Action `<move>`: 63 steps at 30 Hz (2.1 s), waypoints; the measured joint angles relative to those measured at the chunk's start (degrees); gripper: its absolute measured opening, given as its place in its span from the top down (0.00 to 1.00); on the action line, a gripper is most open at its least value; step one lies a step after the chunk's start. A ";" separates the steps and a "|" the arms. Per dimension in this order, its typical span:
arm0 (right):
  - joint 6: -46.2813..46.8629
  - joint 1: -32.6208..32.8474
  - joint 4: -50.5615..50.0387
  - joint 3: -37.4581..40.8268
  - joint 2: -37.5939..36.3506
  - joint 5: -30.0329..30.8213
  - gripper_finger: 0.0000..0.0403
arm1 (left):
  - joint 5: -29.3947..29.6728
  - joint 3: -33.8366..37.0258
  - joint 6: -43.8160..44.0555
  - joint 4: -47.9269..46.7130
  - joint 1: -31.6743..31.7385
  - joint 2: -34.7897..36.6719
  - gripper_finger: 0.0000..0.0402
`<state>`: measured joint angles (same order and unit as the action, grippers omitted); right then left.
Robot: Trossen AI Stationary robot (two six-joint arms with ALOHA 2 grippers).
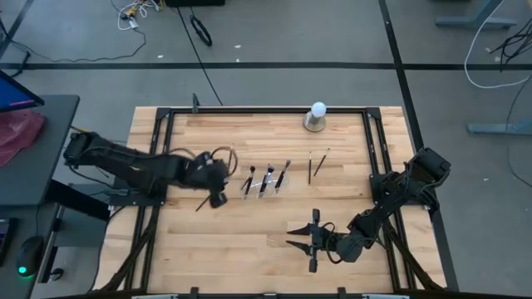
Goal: Put items in baskets/containers
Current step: Put the eyeshadow brush into the transparent organizer
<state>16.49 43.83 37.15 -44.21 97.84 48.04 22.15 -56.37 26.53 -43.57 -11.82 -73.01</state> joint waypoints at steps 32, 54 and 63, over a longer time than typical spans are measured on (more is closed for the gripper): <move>1.05 -2.78 3.58 0.00 3.08 -1.13 0.71 | 24.53 44.44 34.46 40.24 -24.29 1.77 0.45; 1.03 -2.78 3.52 0.00 3.08 -1.14 0.71 | 28.49 48.97 35.80 47.74 -26.89 1.30 0.53; 0.63 -2.78 3.52 0.00 3.06 -1.13 0.71 | 30.82 48.86 35.51 57.68 -26.93 -10.16 0.53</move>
<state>17.12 41.06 40.66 -44.21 100.90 46.90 52.96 -7.50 62.04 14.11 -38.74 -83.17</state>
